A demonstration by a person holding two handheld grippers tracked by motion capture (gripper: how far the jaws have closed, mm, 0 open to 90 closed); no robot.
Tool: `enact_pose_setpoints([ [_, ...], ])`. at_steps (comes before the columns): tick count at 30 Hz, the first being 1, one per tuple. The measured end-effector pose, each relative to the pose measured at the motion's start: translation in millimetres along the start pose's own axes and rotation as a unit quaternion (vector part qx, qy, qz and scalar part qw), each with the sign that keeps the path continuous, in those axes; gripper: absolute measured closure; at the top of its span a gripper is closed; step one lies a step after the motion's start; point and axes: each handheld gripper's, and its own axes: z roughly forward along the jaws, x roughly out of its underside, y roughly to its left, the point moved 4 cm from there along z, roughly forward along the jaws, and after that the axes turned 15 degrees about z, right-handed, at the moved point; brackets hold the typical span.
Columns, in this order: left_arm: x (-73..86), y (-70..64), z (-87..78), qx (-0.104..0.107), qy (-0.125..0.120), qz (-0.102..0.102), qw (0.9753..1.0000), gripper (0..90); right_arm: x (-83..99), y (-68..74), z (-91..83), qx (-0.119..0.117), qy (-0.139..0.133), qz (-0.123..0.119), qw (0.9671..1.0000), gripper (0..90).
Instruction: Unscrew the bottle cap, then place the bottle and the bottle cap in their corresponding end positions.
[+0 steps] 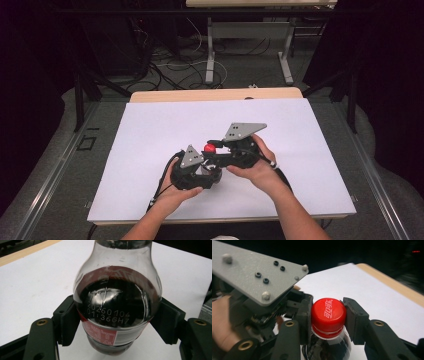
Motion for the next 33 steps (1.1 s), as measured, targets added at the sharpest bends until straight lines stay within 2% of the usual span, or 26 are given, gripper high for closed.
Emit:
enact_pose_setpoints([
  [3, -0.8, -0.5, -0.2, 0.002, -0.002, -0.001, 1.0, 30.4, -2.7, -7.1, -1.9, -0.042, 0.015, -0.018, 0.9988, 60.6],
  [4, -0.7, -0.4, 0.4, -0.002, -0.004, -0.002, 1.0, 30.4, -2.9, -7.8, -1.2, -0.048, 0.01, -0.022, 0.9985, 60.4],
  [5, -0.6, -0.2, 0.5, -0.003, -0.004, -0.002, 1.0, 30.4, -2.8, -8.2, -1.4, -0.048, 0.013, -0.016, 0.9986, 60.2],
  [8, 0.6, 2.2, -0.5, -0.002, 0.0, -0.005, 1.0, 30.3, -2.2, -5.3, -1.5, -0.02, -0.004, -0.009, 0.9998, 50.4],
  [10, 1.3, 2.8, -0.8, -0.005, 0.003, -0.012, 0.9999, 30.3, -0.7, -1.5, -3.9, 0.013, -0.009, -0.005, 0.9999, 46.6],
  [12, 1.7, 4.0, -0.7, -0.009, 0.003, -0.012, 0.9999, 30.3, 0.3, 3.6, -5.6, 0.032, -0.022, 0.005, 0.9992, 48.3],
  [15, 2.2, 4.4, -0.3, -0.011, 0.004, -0.012, 0.9999, 30.3, 2.8, 12.5, -7.0, 0.057, -0.036, 0.008, 0.9977, 53.8],
  [18, 2.2, 3.0, 1.0, -0.014, 0.003, -0.01, 0.9998, 30.4, 4.9, 16.1, -5.4, 0.083, -0.038, -0.012, 0.9957, 57.5],
  [26, 2.8, 0.7, 3.2, -0.009, 0.01, -0.001, 0.9999, 30.4, 6.4, 16.3, 2.6, 0.098, -0.033, -0.008, 0.9946, 57.1],
  [31, 2.8, 1.2, 2.7, -0.008, 0.009, -0.003, 0.9999, 30.4, 3.4, 15.1, 6.2, 0.093, -0.026, -0.012, 0.9953, 60.5],
  [33, 2.8, 1.8, 2.4, -0.009, 0.007, -0.004, 0.9999, 30.4, 1.7, 13.4, 6.7, 0.081, -0.025, -0.011, 0.9964, 60.9],
])
